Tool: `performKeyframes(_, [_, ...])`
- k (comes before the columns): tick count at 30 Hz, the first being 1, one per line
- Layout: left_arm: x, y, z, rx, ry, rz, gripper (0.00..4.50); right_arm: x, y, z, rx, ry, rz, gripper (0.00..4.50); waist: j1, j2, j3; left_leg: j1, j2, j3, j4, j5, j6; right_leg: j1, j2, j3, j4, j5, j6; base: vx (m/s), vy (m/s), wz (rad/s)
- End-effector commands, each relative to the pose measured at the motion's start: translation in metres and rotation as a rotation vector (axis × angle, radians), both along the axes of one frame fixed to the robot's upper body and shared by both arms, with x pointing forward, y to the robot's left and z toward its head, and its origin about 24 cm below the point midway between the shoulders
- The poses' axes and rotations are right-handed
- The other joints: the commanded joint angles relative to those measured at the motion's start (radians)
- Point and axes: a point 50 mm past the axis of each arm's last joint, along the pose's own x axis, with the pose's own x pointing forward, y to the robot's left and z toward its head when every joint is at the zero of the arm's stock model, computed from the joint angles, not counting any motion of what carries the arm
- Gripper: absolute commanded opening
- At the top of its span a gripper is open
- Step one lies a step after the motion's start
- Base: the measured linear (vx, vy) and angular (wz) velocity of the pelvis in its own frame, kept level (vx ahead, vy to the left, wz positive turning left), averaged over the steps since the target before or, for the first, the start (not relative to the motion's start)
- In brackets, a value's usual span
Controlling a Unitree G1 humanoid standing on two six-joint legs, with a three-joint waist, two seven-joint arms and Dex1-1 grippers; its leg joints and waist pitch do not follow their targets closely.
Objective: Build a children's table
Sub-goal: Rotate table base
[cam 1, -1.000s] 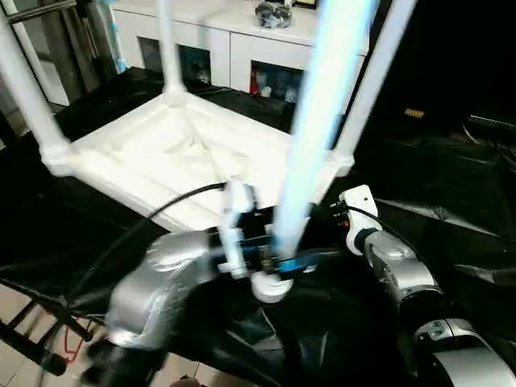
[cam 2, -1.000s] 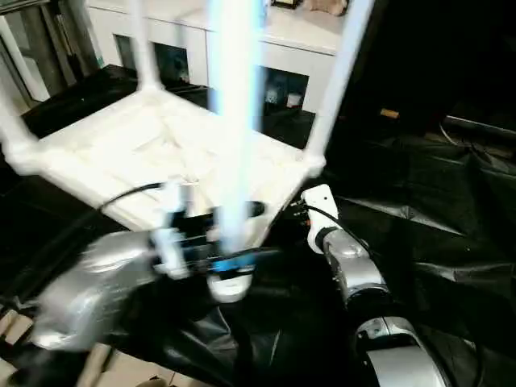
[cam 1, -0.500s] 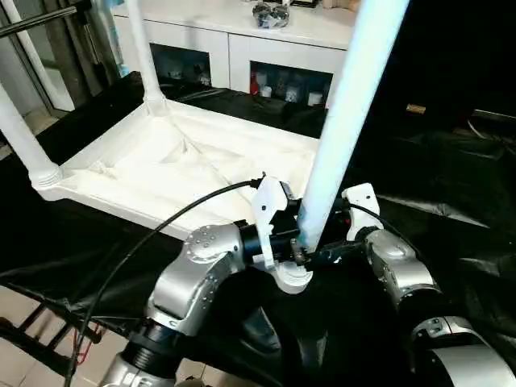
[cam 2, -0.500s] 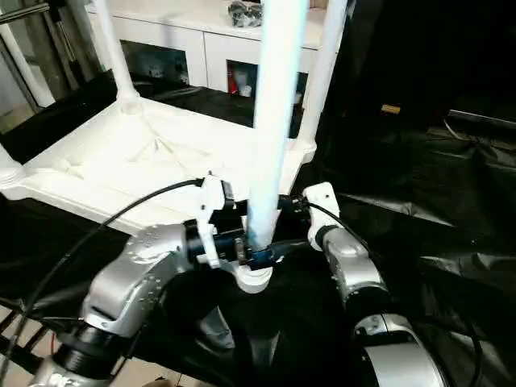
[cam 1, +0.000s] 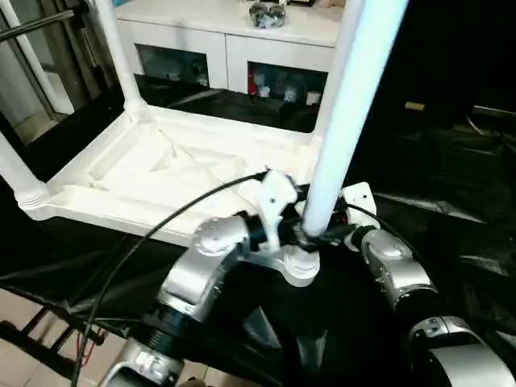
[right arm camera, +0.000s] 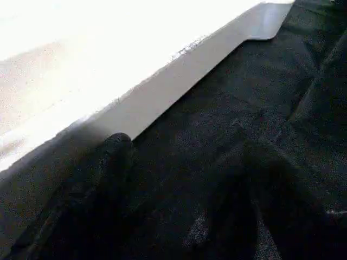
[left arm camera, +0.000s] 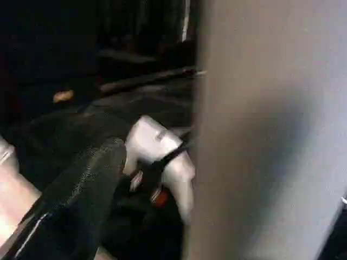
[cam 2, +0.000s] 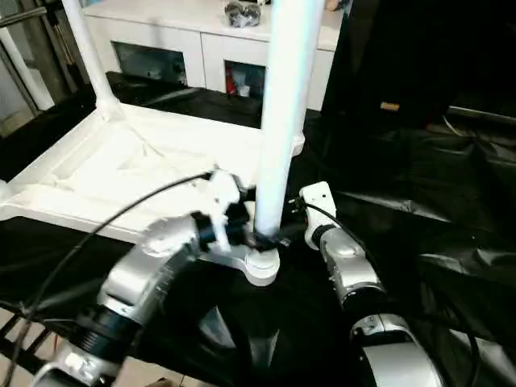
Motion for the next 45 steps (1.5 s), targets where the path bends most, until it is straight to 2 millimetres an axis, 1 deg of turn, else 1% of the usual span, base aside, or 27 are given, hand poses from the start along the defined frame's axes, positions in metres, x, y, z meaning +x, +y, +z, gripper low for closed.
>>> performKeyframes(1, [0.007,0.016,0.0,0.009,0.019,0.008,4.43,0.004,-0.016,0.012,-0.008,-0.039,-0.01,3.67,0.006,0.0,-0.07,0.002,0.035,-0.012,-0.061,-0.126,0.044,0.054,-0.08,0.051,-0.072,-0.062,-0.235,0.0,0.0,0.0])
performKeyframes(2, [0.007,0.016,0.0,0.009,0.019,0.008,4.43,0.004,-0.016,0.012,-0.008,-0.039,-0.01,3.67,0.007,0.0,-0.071,0.003,0.034,-0.011,-0.06,-0.128,0.044,0.053,-0.08,0.052,-0.072,-0.061,-0.237,0.0,0.0,0.0])
performKeyframes(3, [0.007,0.028,-0.003,0.038,0.038,-0.021,4.43,0.002,-0.023,0.015,-0.021,-0.039,0.031,3.67,0.009,0.005,-0.069,0.002,0.033,-0.011,-0.06,-0.13,0.046,0.054,-0.078,0.05,-0.073,-0.062,-0.236,0.0,0.0,0.0])
performKeyframes(6, [0.008,0.04,-0.006,0.07,0.048,-0.054,4.43,-0.003,-0.03,0.016,-0.039,-0.024,0.097,3.67,0.008,0.003,-0.068,0.003,0.032,-0.01,-0.06,-0.143,0.048,0.054,-0.079,0.051,-0.075,-0.086,-0.231,0.0,0.0,0.0])
performKeyframes(9, [0.008,0.055,-0.008,0.112,0.055,-0.084,4.43,-0.013,-0.037,0.015,-0.086,0.009,0.204,3.67,0.013,0.006,-0.068,0.003,0.035,-0.011,-0.063,-0.148,0.051,0.052,-0.078,0.051,-0.077,-0.102,-0.224,0.0,0.0,0.0])
performKeyframes(10, [0.008,0.056,-0.008,0.114,0.055,-0.086,4.43,-0.013,-0.038,0.015,-0.089,0.01,0.21,3.67,0.014,0.007,-0.068,0.004,0.037,-0.011,-0.063,-0.145,0.051,0.051,-0.078,0.05,-0.076,-0.098,-0.231,0.0,0.0,0.0])
performKeyframes(11, [0.009,0.062,-0.006,0.123,0.049,-0.087,4.43,-0.016,-0.041,0.016,-0.102,0.013,0.228,3.67,0.015,0.012,-0.067,0.003,0.036,-0.012,-0.062,-0.147,0.049,0.051,-0.079,0.049,-0.075,-0.098,-0.234,0.0,0.0,0.0])
performKeyframes(12, [0.009,0.062,-0.006,0.123,0.049,-0.087,4.43,-0.016,-0.041,0.016,-0.102,0.013,0.228,3.67,0.015,0.009,-0.066,0.004,0.037,-0.011,-0.063,-0.156,0.046,0.05,-0.078,0.049,-0.078,-0.107,-0.233,0.0,0.0,0.0])
performKeyframes(13, [0.01,0.066,-0.005,0.123,0.043,-0.082,4.43,-0.018,-0.043,0.018,-0.104,0.012,0.233,3.67,0.014,0.009,-0.066,0.002,0.036,-0.013,-0.064,-0.158,0.045,0.052,-0.078,0.049,-0.076,-0.11,-0.234,0.0,0.0,0.0])
performKeyframes(14, [0.011,0.069,-0.003,0.121,0.04,-0.077,4.43,-0.018,-0.043,0.018,-0.104,0.011,0.232,3.67,0.013,0.013,-0.065,0.003,0.036,-0.012,-0.064,-0.168,0.041,0.051,-0.079,0.049,-0.08,-0.118,-0.232,0.0,0.0,0.0])
performKeyframes(15, [0.013,0.078,0.0,0.1,0.041,-0.047,4.43,-0.021,-0.044,0.021,-0.109,0.004,0.233,3.67,0.015,0.017,-0.065,0.004,0.036,-0.014,-0.065,-0.169,0.037,0.052,-0.079,0.049,-0.079,-0.12,-0.229,0.0,0.0,0.0])
performKeyframes(16, [0.013,0.078,0.001,0.099,0.04,-0.045,4.43,-0.021,-0.044,0.021,-0.109,0.003,0.233,3.67,0.015,0.014,-0.065,0.003,0.036,-0.014,-0.065,-0.166,0.037,0.052,-0.079,0.05,-0.079,-0.116,-0.228,0.0,0.0,0.0])
performKeyframes(19, [0.013,0.09,0.006,0.076,0.023,-0.008,4.43,-0.026,-0.04,0.026,-0.102,-0.008,0.244,3.67,0.017,0.018,-0.066,0.002,0.035,-0.014,-0.065,-0.157,0.042,0.052,-0.078,0.049,-0.078,-0.107,-0.228,0.0,0.0,0.0])
performKeyframes(22, [0.011,0.097,0.009,0.058,0.024,0.006,4.43,-0.03,-0.034,0.029,-0.094,-0.019,0.258,3.67,0.018,0.029,-0.065,0.001,0.036,-0.016,-0.066,-0.169,0.039,0.05,-0.079,0.048,-0.078,-0.119,-0.229,0.0,0.0,0.0])
performKeyframes(23, [0.009,0.102,0.01,0.047,0.03,0.019,4.43,-0.033,-0.03,0.031,-0.087,-0.025,0.265,3.67,0.019,0.027,-0.064,0.001,0.037,-0.015,-0.067,-0.174,0.037,0.051,-0.079,0.049,-0.08,-0.126,-0.226,0.0,0.0,0.0])
performKeyframes(24, [0.007,0.105,0.01,0.041,0.029,0.026,4.43,-0.034,-0.028,0.032,-0.084,-0.028,0.268,3.67,0.019,0.032,-0.064,-0.001,0.036,-0.017,-0.067,-0.17,0.039,0.051,-0.079,0.049,-0.079,-0.129,-0.223,0.0,0.0,0.0])
performKeyframes(26, [0.006,0.106,0.011,0.035,0.027,0.033,4.43,-0.036,-0.027,0.032,-0.083,-0.029,0.269,3.67,0.017,0.031,-0.063,-0.001,0.036,-0.017,-0.068,-0.171,0.039,0.049,-0.08,0.049,-0.082,-0.141,-0.219,0.0,0.0,0.0])
performKeyframes(29, [0.003,0.113,0.014,-0.004,-0.001,0.094,4.43,-0.04,-0.024,0.033,-0.075,-0.031,0.27,3.67,0.017,0.035,-0.062,-0.001,0.036,-0.017,-0.069,-0.186,0.033,0.048,-0.08,0.049,-0.086,-0.181,-0.208,0.0,0.0,0.0])
performKeyframes(30, [0.001,0.116,0.016,-0.019,-0.021,0.13,4.43,-0.043,-0.022,0.035,-0.071,-0.033,0.27,3.67,0.018,0.042,-0.06,0.0,0.035,-0.018,-0.071,-0.19,0.031,0.046,-0.079,0.049,-0.088,-0.197,-0.203,0.0,0.0,0.0])
performKeyframes(32, [-0.002,0.122,0.016,-0.043,-0.026,0.169,4.43,-0.045,-0.018,0.037,-0.056,-0.04,0.271,3.67,0.017,0.042,-0.059,-0.001,0.038,-0.02,-0.073,-0.204,0.028,0.046,-0.079,0.05,-0.089,-0.208,-0.192,0.0,0.0,0.0])
performKeyframes(33, [-0.004,0.125,0.016,-0.05,-0.028,0.189,4.43,-0.046,-0.017,0.038,-0.052,-0.041,0.272,3.67,0.018,0.046,-0.059,-0.002,0.036,-0.021,-0.073,-0.206,0.027,0.046,-0.081,0.05,-0.089,-0.214,-0.189,0.0,0.0,0.0])
performKeyframes(34, [-0.006,0.127,0.016,-0.053,-0.028,0.198,4.43,-0.047,-0.016,0.038,-0.051,-0.041,0.272,3.67,0.016,0.044,-0.059,-0.002,0.036,-0.02,-0.074,-0.21,0.025,0.046,-0.079,0.049,-0.089,-0.214,-0.188,0.0,0.0,0.0])
performKeyframes(35, [-0.009,0.129,0.016,-0.057,-0.022,0.205,4.43,-0.049,-0.015,0.038,-0.049,-0.04,0.273,3.67,0.017,0.045,-0.059,0.0,0.037,-0.021,-0.074,-0.212,0.023,0.044,-0.079,0.05,-0.09,-0.218,-0.187,0.0,0.0,0.0])
performKeyframes(36, [-0.012,0.131,0.015,-0.059,-0.015,0.208,4.43,-0.05,-0.014,0.038,-0.047,-0.039,0.273,3.67,0.017,0.045,-0.058,-0.003,0.037,-0.021,-0.075,-0.212,0.024,0.044,-0.079,0.05,-0.091,-0.224,-0.183,0.0,0.0,0.0])
performKeyframes(38, [-0.015,0.133,0.014,-0.061,-0.008,0.211,4.43,-0.052,-0.013,0.038,-0.045,-0.036,0.272,3.67,0.018,0.048,-0.058,0.001,0.036,-0.019,-0.075,-0.221,0.024,0.039,-0.079,0.051,-0.094,-0.237,-0.18,0.0,0.0,0.0])
performKeyframes(41, [-0.021,0.136,0.013,-0.054,0.005,0.219,4.43,-0.056,-0.01,0.037,-0.04,-0.025,0.276,3.67,0.019,0.048,-0.056,0.0,0.036,-0.022,-0.078,-0.231,0.019,0.04,-0.079,0.051,-0.096,-0.268,-0.165,0.0,0.0,0.0])
performKeyframes(45, [-0.023,0.142,0.013,-0.056,0.014,0.25,4.43,-0.057,-0.007,0.038,-0.037,-0.013,0.28,3.67,0.019,0.044,-0.055,0.001,0.035,-0.021,-0.079,-0.228,0.015,0.038,-0.078,0.053,-0.096,-0.27,-0.156,0.0,0.0,0.0])
